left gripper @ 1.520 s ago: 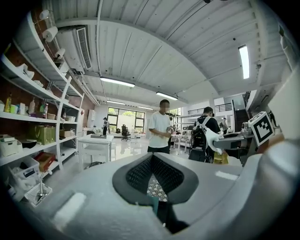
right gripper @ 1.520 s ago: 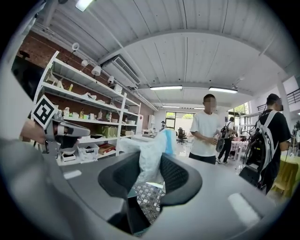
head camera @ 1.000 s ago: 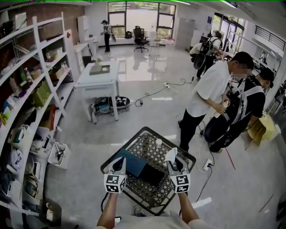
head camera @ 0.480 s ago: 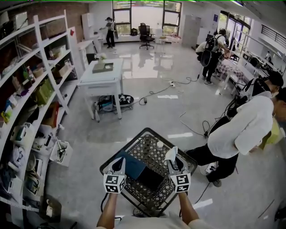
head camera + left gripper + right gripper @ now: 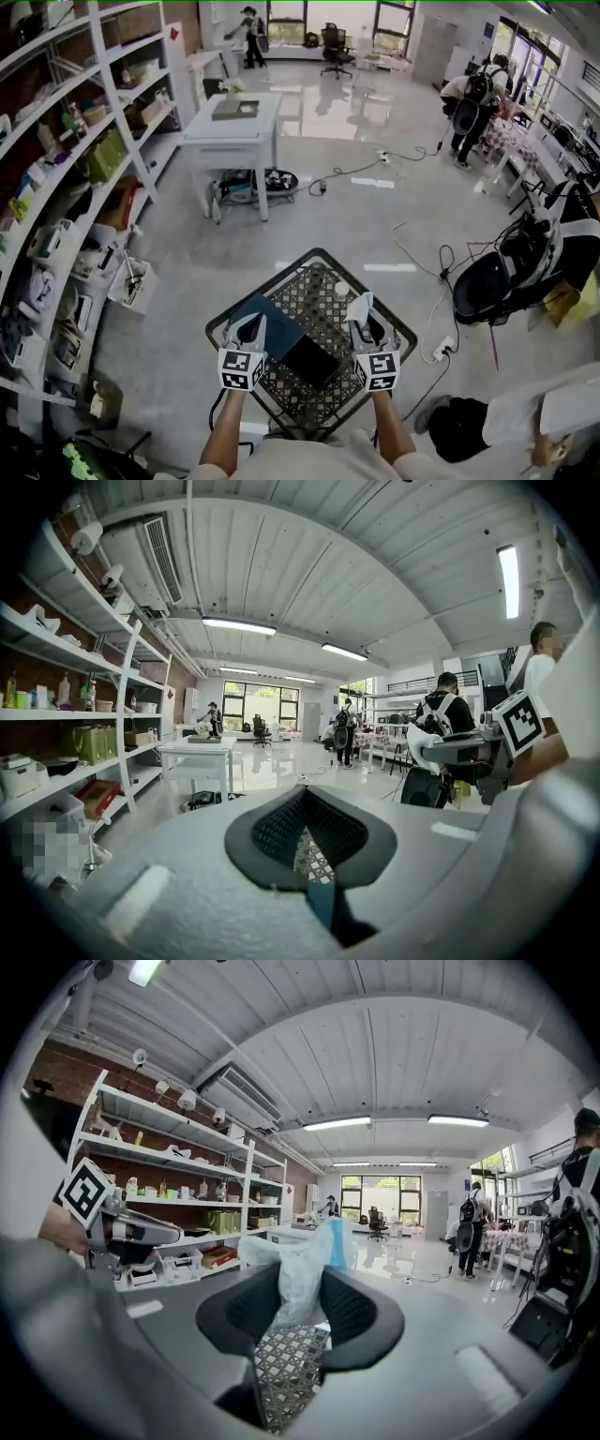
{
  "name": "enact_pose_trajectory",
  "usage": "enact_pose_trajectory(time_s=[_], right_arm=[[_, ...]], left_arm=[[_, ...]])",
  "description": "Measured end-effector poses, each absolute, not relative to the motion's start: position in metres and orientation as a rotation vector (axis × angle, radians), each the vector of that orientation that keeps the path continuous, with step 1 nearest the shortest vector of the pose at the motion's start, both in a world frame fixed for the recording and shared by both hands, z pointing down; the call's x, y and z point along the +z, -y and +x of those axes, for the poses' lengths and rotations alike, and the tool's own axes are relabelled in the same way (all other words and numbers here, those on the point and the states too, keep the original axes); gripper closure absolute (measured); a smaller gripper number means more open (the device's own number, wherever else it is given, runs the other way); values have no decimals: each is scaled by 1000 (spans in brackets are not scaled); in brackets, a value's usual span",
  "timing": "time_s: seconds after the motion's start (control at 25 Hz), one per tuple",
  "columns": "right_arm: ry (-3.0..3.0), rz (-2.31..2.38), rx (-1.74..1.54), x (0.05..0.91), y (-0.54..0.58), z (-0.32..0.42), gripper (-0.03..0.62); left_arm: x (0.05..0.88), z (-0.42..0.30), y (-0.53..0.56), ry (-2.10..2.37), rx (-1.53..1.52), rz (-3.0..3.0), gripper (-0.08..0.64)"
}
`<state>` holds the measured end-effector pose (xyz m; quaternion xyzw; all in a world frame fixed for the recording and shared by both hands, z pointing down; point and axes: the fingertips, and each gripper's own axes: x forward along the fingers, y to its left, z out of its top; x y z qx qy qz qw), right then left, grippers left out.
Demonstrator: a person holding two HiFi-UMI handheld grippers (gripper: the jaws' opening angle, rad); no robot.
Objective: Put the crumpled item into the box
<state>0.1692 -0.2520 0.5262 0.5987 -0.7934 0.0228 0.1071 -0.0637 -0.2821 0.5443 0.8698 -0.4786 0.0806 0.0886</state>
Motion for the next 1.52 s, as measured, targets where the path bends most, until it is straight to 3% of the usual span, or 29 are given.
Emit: enact_pose_trajectory(time_s=[1.52], right_arm=[[2218, 1393, 460, 726, 190, 116, 462]], left_arm=[[704, -90, 213, 1362, 435, 2292, 554]])
